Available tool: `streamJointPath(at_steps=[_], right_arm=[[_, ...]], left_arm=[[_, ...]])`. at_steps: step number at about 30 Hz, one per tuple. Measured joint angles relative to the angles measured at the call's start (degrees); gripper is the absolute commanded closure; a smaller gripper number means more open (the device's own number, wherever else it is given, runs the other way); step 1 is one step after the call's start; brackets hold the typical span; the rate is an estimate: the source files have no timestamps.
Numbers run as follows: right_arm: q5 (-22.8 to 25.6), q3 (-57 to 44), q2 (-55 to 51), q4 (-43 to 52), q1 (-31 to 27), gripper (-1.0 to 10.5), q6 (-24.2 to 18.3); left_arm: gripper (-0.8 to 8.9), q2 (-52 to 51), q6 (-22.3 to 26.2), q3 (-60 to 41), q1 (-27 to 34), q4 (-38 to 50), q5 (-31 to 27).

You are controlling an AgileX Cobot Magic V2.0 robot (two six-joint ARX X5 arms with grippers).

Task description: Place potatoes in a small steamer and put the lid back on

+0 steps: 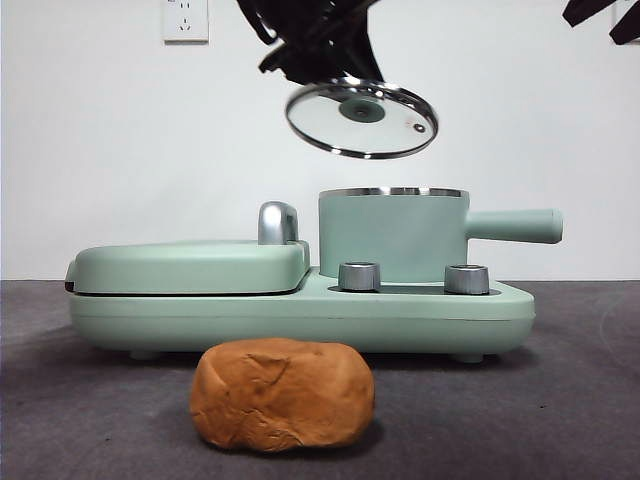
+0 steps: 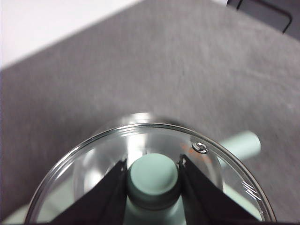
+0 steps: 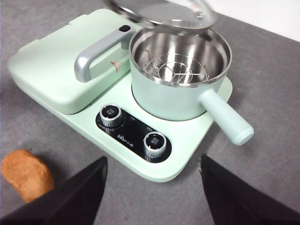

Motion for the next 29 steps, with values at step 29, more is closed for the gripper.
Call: streamJointPath(at_steps=[29], right_arm=[[-3.6, 0.0, 1.4, -0.3, 0.0, 6.3, -0.5]], left_arm=[[8.04, -44.7, -3.3, -37.7, 3.0, 1.6, -9.0]])
